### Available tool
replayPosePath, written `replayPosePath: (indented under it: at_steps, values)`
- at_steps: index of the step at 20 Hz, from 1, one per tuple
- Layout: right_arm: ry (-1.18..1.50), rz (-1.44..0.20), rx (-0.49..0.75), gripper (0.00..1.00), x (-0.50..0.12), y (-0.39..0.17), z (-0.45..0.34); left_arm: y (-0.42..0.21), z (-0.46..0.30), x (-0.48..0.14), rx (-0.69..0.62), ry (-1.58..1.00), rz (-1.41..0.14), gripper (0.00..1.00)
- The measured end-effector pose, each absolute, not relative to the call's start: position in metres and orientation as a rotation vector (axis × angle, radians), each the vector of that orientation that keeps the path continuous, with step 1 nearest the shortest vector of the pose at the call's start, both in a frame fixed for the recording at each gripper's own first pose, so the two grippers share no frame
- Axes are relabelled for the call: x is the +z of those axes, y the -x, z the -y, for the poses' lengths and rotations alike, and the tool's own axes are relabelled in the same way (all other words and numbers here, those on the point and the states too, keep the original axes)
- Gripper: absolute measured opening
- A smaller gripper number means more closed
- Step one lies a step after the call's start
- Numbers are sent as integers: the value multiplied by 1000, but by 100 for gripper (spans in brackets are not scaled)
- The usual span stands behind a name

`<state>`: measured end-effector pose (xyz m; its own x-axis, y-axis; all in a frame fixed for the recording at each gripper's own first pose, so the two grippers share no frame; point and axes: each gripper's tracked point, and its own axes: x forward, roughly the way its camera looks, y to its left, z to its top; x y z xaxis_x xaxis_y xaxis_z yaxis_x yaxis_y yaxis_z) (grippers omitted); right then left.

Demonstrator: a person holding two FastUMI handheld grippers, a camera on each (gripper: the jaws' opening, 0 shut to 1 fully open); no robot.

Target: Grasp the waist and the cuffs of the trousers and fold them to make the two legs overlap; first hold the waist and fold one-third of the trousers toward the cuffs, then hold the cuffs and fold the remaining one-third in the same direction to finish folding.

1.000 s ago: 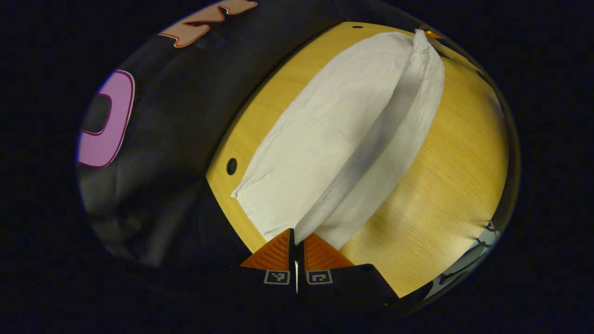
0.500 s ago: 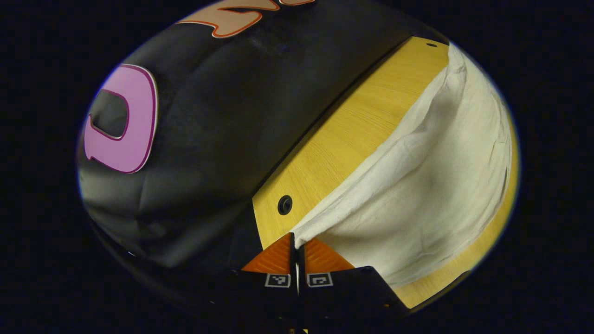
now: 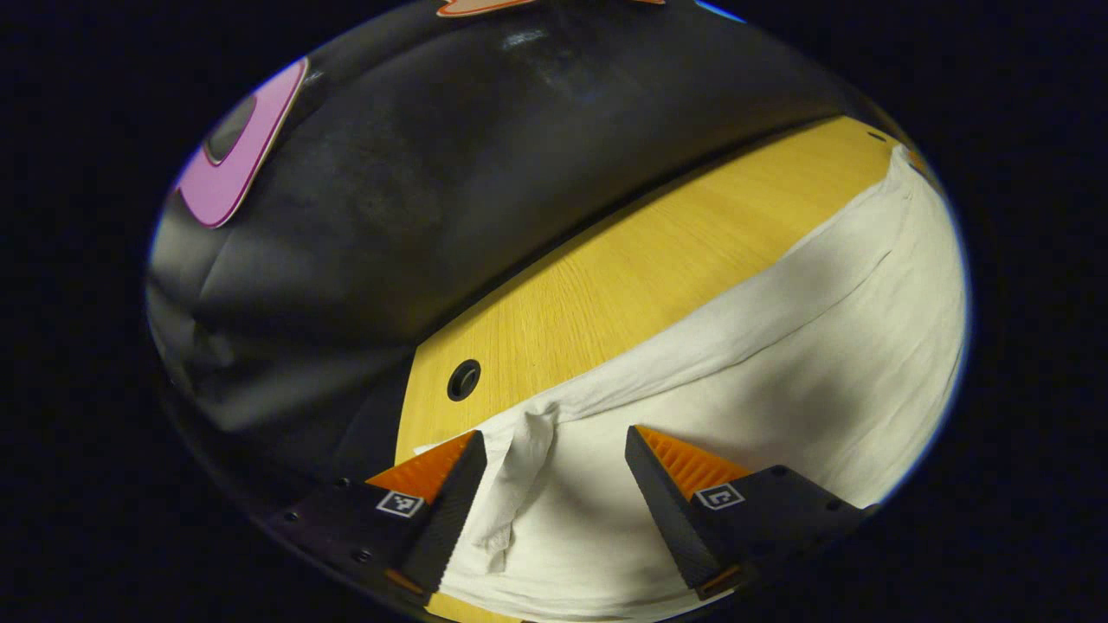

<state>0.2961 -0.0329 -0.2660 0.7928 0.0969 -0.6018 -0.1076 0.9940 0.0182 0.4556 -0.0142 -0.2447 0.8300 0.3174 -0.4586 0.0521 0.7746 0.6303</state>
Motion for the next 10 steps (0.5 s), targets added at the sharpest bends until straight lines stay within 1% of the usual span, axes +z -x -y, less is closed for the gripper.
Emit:
replayPosePath:
  at_steps: [1, 3, 5, 6, 9, 10]
  values:
    - [0, -632, 113, 98, -263, -298, 34, -453, 21, -239, 157, -622, -536, 97]
    - [-11, -592, 96, 96, -246, -301, 42, -467, 26, -224, 158, -521, -438, 95]
    - [-33, -534, 76, 96, -210, -296, 58, -466, 36, -198, 152, -476, -364, 95]
    - [-41, -508, 57, 94, -192, -289, 73, -464, 44, -185, 152, -458, -323, 95]
    - [-58, -442, -21, 96, -146, -266, 120, -449, 58, -151, 149, -390, -240, 95]
    - [-58, -428, -51, 94, -135, -257, 138, -443, 59, -143, 150, -369, -223, 95]
